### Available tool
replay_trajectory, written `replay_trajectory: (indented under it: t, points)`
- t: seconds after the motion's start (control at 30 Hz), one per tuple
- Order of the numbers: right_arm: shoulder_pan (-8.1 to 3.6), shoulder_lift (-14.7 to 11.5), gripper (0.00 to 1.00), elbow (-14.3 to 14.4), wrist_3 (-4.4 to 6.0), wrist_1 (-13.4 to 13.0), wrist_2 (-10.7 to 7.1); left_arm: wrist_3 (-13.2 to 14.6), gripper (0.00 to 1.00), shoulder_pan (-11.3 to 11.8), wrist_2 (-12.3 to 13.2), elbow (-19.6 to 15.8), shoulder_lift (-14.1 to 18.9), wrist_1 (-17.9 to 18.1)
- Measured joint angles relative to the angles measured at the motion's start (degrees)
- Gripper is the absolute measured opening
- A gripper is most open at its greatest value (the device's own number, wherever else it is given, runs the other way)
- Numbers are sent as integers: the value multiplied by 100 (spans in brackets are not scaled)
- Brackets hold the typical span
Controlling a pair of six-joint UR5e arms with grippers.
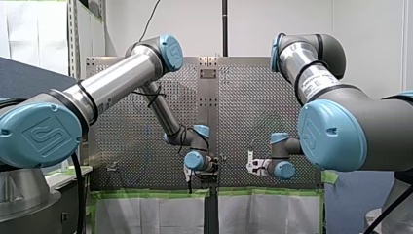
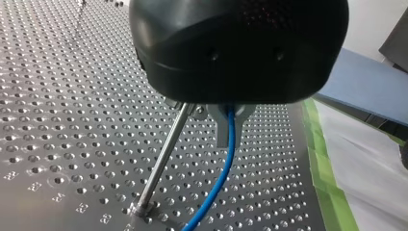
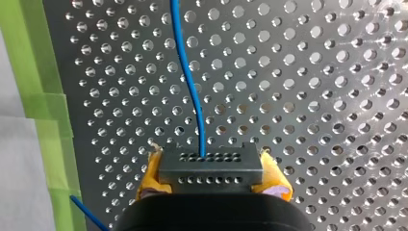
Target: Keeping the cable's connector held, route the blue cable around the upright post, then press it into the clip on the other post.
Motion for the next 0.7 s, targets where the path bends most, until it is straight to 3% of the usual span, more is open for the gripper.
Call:
replay_trajectory:
  t: [0.33,0.7]
  points:
    - [-1,0,0,-174,29,6,8,-50,2,4,188,0,4,17]
    - [-1,0,0,-284,59,45,15,-166,2,56,191,126,0,38]
